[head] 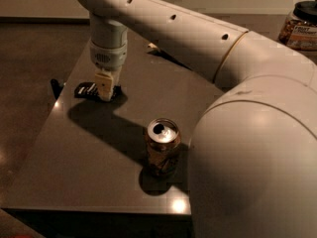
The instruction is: Move rxbar chocolate near brown chip bag
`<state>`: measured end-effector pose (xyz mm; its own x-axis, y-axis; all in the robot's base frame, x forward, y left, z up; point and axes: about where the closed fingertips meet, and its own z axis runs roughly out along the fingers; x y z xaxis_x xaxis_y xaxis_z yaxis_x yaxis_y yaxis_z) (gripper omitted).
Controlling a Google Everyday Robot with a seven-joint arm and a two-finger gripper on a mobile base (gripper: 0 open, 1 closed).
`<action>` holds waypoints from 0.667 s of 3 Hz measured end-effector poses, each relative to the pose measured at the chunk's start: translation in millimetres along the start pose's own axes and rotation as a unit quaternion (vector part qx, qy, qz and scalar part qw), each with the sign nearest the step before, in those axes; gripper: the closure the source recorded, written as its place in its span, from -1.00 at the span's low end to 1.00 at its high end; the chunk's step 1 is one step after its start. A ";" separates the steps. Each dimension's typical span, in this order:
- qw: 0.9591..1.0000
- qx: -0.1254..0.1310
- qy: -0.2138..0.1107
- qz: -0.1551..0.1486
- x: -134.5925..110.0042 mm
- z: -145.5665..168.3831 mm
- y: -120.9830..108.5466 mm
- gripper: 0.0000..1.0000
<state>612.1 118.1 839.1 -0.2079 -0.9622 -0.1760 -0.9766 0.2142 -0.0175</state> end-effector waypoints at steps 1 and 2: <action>1.000 0.000 0.000 0.000 -1.2 -6.8 -0.1 0.90; 0.999 0.017 -0.012 0.030 18.3 -23.5 -19.0 1.00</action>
Offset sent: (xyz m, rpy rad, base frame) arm 0.0551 -0.1148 0.0688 0.0782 -0.1155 -0.2738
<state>625.6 92.5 859.4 -0.2639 -0.9431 -0.2021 -0.9600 0.2772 -0.0401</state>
